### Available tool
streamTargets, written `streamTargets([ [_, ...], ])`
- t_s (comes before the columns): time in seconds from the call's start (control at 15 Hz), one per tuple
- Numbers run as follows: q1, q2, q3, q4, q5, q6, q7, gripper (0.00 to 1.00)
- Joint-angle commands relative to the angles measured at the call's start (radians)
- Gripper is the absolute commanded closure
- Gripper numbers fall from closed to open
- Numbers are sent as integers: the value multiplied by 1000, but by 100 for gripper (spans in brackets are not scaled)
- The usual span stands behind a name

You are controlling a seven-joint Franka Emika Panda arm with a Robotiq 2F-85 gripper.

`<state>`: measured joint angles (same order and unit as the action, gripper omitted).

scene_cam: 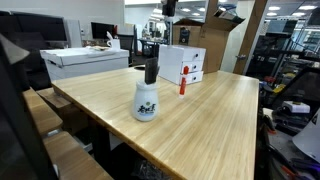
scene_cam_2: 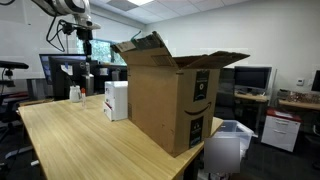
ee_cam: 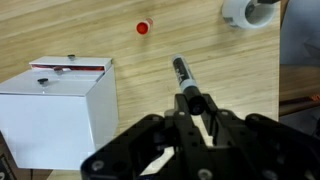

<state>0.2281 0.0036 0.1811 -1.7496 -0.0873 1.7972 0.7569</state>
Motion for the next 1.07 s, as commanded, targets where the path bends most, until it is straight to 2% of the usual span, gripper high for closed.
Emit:
streamTargets([
  [0.0,-29,-15,-10,-35,47,46,-62,93],
  [0.6,-42,-85,-20,-132,47,117,-212,93],
  [1.0,-55,-148,-26,-191,60,110,-268,93],
])
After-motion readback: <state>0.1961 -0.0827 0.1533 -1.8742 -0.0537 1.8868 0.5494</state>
